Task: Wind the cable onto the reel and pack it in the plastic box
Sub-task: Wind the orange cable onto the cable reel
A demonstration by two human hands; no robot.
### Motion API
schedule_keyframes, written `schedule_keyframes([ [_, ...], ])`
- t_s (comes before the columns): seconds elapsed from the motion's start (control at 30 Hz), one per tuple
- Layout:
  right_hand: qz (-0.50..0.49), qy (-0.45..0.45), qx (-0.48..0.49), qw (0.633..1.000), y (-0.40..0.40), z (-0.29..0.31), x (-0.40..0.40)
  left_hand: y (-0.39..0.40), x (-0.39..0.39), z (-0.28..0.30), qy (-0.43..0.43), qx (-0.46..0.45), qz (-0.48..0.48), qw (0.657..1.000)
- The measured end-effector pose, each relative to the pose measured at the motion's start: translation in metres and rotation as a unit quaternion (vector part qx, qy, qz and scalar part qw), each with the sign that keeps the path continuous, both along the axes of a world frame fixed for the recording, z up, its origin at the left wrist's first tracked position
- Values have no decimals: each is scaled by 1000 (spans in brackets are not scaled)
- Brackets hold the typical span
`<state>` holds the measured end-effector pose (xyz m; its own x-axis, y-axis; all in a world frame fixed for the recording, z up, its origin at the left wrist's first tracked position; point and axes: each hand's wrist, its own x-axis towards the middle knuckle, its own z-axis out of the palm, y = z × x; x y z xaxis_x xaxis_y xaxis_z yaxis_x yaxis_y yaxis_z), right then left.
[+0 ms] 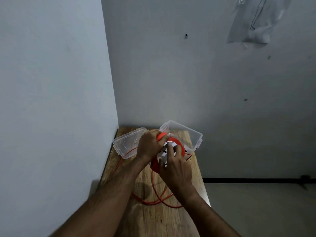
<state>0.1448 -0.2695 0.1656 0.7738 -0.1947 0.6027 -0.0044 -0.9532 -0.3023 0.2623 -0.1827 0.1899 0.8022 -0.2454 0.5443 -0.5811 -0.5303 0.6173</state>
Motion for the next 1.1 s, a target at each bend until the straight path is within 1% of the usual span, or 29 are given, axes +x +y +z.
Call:
schedule_keyframes([
  [0.13,-28,17,35,999,-1,8,2,-4,-3,0,-11,1,-7,1000],
  [0.23,0,48,77,996,-4,10,7,-3,-2,-1,-7,1,-8,1000],
  [0.43,38,47,169,984,-11,13,10,4,0,-3,8,12,-13,1000],
  [0.5,39,28,229,972,-9,12,8,5,0,-3,3,20,-7,1000],
  [0.57,3,2,334,943,-5,13,11,3,-3,-3,-4,21,4,1000],
  [0.63,-70,10,459,886,-1,11,17,0,-7,-4,0,6,16,1000],
  [0.7,-127,31,550,825,2,9,22,-3,-10,-4,-6,6,25,1000],
  [0.73,-142,35,599,787,2,10,23,-5,-11,-4,-13,14,26,999],
  [0.77,-154,34,659,735,3,13,24,-6,-11,-4,-18,23,26,999],
  [0.83,-181,18,782,597,4,19,27,-7,-13,-4,-31,36,27,998],
  [0.87,-179,6,834,522,5,24,28,-7,-15,-4,-40,39,29,998],
  [0.9,-163,-6,872,461,6,26,29,-7,-16,-4,-46,42,32,998],
  [0.93,-150,-11,893,424,7,26,30,-7,-16,-4,-50,43,33,997],
  [0.97,-146,-5,898,416,6,25,31,-7,-16,-4,-51,45,31,997],
  [1.0,-143,-3,896,419,5,25,29,-7,-16,-4,-49,42,29,997],
  [1.03,-149,1,882,447,4,24,27,-6,-16,-4,-45,37,24,998],
  [1.07,-157,10,852,499,4,24,24,-5,-16,-4,-39,28,15,999],
  [1.1,-152,25,801,579,4,25,19,-5,-16,-4,-32,20,5,999],
])
